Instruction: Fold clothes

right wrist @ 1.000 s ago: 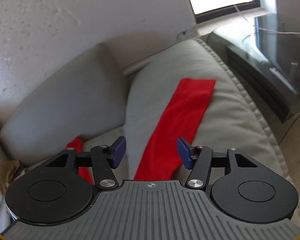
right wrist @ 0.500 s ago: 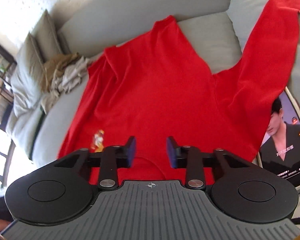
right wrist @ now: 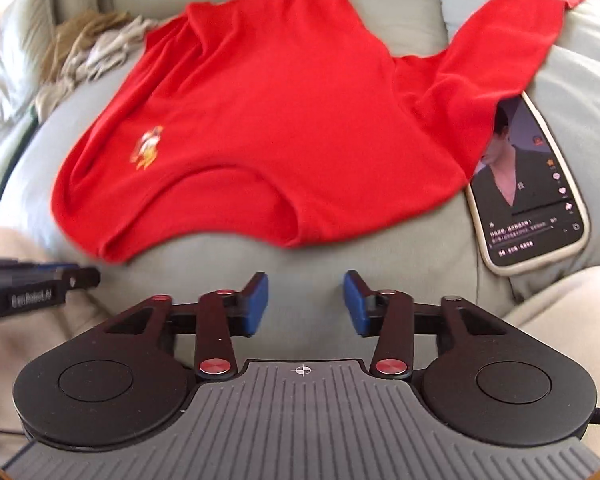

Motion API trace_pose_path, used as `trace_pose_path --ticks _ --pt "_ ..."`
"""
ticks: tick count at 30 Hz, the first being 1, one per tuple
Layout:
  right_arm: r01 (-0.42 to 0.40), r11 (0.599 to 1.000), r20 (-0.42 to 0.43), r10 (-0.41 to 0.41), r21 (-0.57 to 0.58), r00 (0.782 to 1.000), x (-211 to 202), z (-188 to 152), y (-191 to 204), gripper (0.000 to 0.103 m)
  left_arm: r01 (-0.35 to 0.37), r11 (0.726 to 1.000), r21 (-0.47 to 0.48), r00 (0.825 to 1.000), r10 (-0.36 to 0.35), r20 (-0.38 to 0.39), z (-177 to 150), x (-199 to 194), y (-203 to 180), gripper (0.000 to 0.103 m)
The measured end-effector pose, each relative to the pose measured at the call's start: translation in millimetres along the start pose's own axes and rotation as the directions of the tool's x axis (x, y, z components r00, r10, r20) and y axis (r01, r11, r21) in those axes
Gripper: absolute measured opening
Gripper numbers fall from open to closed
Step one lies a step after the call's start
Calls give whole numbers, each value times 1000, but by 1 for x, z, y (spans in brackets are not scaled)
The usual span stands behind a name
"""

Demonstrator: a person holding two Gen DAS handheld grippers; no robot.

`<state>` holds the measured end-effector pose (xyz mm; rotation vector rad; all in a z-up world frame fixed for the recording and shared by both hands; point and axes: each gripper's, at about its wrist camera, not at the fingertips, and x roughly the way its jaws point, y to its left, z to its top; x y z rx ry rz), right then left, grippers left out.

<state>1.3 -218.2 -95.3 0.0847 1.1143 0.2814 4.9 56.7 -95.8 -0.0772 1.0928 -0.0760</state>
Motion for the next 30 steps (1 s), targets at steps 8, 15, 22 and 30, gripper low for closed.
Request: trace_pose_path --ticks 8,15,22,30 --pt "-206 978 220 207 -31 953 -90 41 16 69 136 971 -199 962 -81 259 60 -57 75 44" --pt "-202 976 258 215 -78 942 -108 115 65 77 185 936 -299 970 -124 211 136 -29 134 48" --pt "-178 976 364 214 -128 907 -111 173 90 84 348 893 -286 917 -260 303 220 34 172 56" --pt "-198 979 296 178 40 938 -25 207 75 82 511 614 -601 857 -316 406 284 184 258 48"
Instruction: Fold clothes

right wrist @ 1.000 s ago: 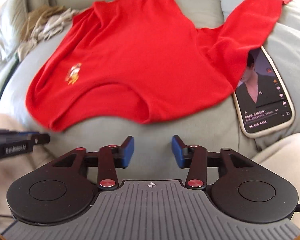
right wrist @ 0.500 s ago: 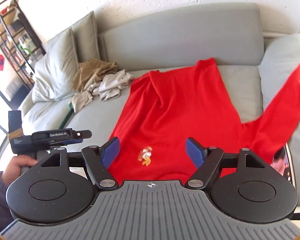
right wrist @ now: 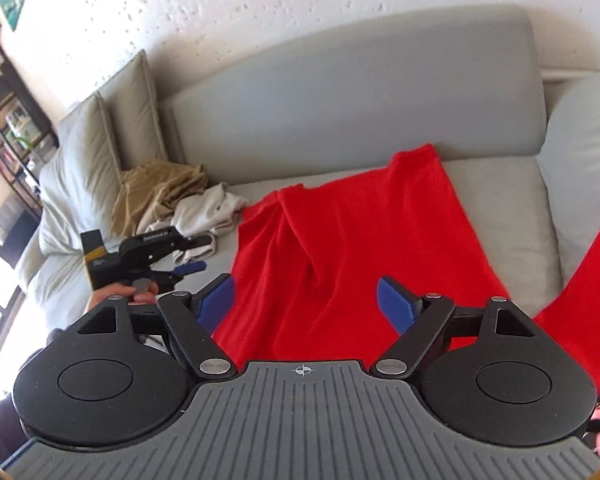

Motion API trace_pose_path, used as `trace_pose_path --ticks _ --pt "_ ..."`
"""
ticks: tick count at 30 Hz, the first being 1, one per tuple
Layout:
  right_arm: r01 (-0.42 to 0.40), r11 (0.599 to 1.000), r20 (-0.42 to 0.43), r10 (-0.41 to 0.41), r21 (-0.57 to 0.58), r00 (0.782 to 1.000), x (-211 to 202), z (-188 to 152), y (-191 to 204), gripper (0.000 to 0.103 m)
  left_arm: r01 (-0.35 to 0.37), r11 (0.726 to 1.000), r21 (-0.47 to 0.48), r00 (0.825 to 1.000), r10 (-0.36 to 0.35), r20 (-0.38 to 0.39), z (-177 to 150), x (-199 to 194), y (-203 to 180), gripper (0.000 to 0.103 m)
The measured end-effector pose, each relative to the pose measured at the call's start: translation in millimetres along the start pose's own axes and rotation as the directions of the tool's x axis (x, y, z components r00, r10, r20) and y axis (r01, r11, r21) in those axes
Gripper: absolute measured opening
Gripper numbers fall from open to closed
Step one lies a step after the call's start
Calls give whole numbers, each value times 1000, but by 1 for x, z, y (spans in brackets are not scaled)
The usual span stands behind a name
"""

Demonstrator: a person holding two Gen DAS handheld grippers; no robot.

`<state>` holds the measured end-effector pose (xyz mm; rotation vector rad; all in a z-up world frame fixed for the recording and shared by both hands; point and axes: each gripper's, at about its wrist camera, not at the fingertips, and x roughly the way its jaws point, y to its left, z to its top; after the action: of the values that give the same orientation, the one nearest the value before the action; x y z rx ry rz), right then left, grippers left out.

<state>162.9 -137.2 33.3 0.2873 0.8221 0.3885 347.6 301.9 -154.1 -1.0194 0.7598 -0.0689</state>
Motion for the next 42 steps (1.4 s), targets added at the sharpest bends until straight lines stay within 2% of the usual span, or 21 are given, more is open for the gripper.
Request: trace_pose_path --ticks 2,5,8,11,12,13,14,17,20,25,27,30,33,36,37,42 --pt "8 1000 -6 -8 21 1000 13 -1 -7 82 16 999 -48 1000 -15 12 13 23 9 48" --pt "24 999 13 -25 32 1000 21 1 -16 82 26 999 -42 999 -24 27 27 54 8 48" --pt "38 998 36 -40 43 999 27 4 -25 82 -20 1000 7 1000 20 25 36 80 0 42" --pt "53 998 40 -54 45 998 31 5 -29 82 -48 994 96 999 45 31 42 95 -15 37" --pt "58 997 34 -59 45 998 32 4 -29 82 -78 987 141 997 74 30 42 98 -22 28" --pt "63 997 28 -64 44 998 34 3 -30 82 -114 976 188 993 110 31 42 101 -30 10" --pt "68 997 22 -69 44 997 35 2 -30 82 -149 961 234 989 146 33 43 104 -37 3" --pt "78 996 13 -78 49 997 32 0 -30 81 -187 921 342 982 176 62 39 95 -59 1" --pt "66 997 45 -68 49 997 14 1 -24 80 -173 882 439 983 128 132 34 58 -89 1" --pt "24 999 153 -29 37 988 -34 2 2 80 -132 794 593 971 -16 238 34 -48 -135 1" --pt "6 1000 199 -9 19 980 -55 0 15 80 -111 762 637 957 -91 275 33 -103 -149 1" --pt "-15 1000 259 17 -9 966 -84 -5 35 80 -97 727 680 924 -188 333 35 -180 -163 1" --pt "-44 999 291 51 -29 955 -104 -10 51 80 -121 702 702 892 -232 387 39 -238 -166 1" --pt "-76 996 289 83 -35 954 -111 -15 63 81 -176 712 680 879 -198 434 44 -270 -155 1" --pt "-87 996 286 93 -36 954 -113 -16 67 81 -191 723 664 876 -180 448 47 -277 -147 1" --pt "-127 991 249 132 -36 959 -111 -22 81 81 -232 812 536 868 -76 491 70 -292 -84 1"
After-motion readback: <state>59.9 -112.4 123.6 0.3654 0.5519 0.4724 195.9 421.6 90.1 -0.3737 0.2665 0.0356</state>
